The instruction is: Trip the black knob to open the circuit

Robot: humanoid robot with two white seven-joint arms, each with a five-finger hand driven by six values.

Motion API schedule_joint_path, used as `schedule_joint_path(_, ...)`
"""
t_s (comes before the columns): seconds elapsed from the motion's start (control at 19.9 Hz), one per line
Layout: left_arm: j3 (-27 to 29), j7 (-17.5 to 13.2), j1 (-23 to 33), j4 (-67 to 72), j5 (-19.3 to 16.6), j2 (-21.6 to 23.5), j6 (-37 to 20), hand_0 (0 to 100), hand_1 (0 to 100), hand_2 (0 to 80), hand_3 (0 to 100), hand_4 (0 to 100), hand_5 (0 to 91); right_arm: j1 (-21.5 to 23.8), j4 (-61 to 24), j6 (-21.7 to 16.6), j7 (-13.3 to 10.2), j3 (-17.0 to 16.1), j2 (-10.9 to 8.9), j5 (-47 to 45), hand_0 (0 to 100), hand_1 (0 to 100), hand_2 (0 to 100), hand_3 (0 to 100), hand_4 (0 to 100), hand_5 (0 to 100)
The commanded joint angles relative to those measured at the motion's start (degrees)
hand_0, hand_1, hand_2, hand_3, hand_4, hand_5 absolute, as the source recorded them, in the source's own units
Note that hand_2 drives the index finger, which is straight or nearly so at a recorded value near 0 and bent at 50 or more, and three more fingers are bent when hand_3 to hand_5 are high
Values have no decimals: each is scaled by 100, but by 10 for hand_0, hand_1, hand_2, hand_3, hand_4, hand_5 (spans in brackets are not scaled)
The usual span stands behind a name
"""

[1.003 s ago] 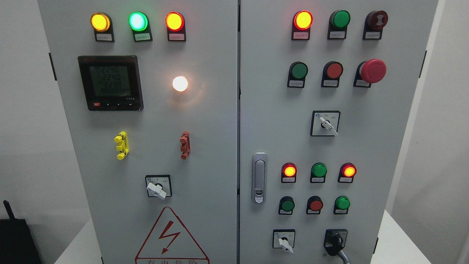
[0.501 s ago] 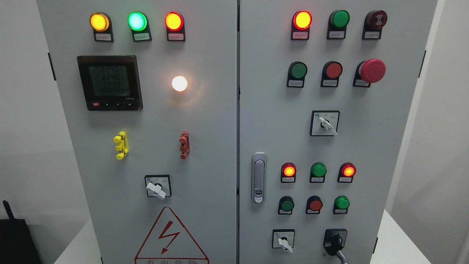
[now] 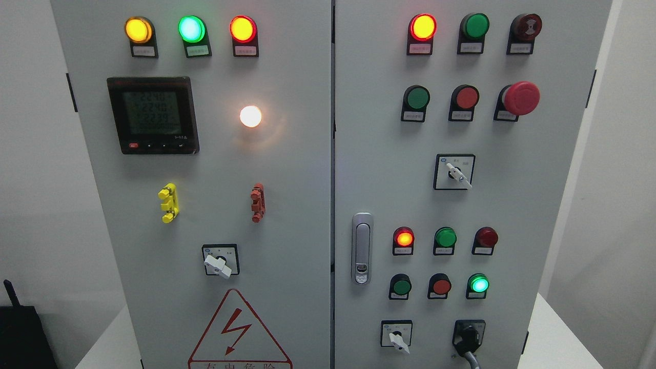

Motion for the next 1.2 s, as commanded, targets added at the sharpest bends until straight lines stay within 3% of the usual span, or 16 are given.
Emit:
schedule_joint_path(0.0, 0, -5, 0, 0, -132, 0, -2, 120, 389, 0, 0, 0, 0, -13, -9, -32, 3, 47, 1, 0, 0, 0, 0, 1000, 1000, 1000)
schedule_joint_path(1.15, 0, -5, 0, 0, -132, 0, -2, 120, 389, 0, 0, 0, 0, -4, -1, -41, 3, 30, -8, 0, 0, 0, 0, 1000, 1000, 1000)
